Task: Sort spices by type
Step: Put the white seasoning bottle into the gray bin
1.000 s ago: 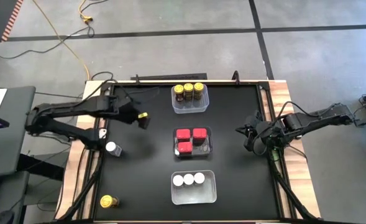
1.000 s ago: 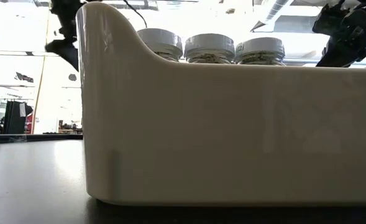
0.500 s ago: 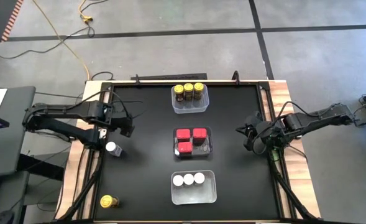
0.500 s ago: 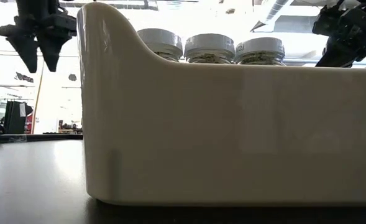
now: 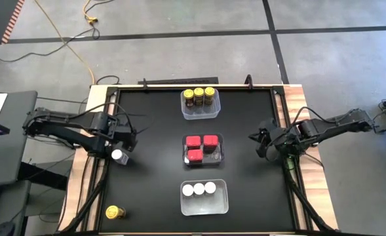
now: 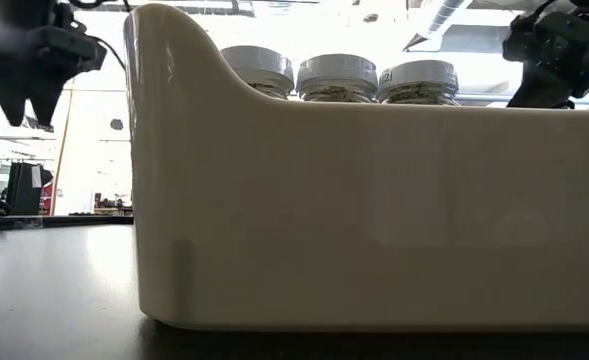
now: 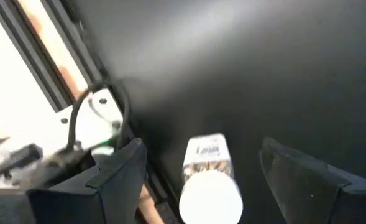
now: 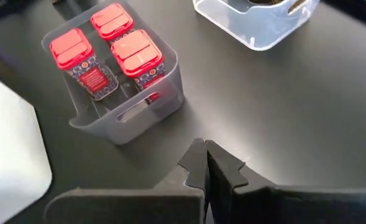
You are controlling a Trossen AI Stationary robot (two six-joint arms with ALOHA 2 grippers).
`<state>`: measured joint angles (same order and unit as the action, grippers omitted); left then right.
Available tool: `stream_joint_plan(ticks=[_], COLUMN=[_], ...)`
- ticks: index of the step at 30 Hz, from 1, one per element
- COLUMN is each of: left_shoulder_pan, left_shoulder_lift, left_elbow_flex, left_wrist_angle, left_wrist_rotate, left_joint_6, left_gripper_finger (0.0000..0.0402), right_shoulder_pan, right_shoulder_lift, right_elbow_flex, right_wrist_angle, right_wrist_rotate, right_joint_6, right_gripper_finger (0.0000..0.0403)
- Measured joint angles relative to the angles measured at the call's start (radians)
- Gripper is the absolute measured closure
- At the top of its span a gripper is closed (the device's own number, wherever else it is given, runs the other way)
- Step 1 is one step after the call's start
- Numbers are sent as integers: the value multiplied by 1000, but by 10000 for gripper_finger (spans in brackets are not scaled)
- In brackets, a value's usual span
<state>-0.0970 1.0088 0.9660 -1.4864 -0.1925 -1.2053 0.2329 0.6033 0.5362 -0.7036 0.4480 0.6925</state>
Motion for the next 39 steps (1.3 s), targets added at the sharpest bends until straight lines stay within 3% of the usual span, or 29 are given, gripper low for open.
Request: stream_joint_plan(ticks=[14,26,32,39], left_shoulder_pan=[-42,-82,-101,-119], left_shoulder_lift=[1,37,38,38], left_elbow_flex=[-23,-25,-117,-155], left_wrist_angle=[-15,-22,14,85], left_wrist_rotate=[125,170,233,218], left_joint_6=[-64,-151,-187,-210], left_gripper_finger=[99,100,109,116], right_shoulder_pan=[0,0,0,0], right_shoulder_lift=[115,115,115,115], right_elbow_flex=[0,0,0,0], right_wrist_angle=[2,-1,0,1], right_wrist_rotate=[0,0,0,0], right_joint_6=[72,85,85,85], right_gripper_finger=[376,376,376,376])
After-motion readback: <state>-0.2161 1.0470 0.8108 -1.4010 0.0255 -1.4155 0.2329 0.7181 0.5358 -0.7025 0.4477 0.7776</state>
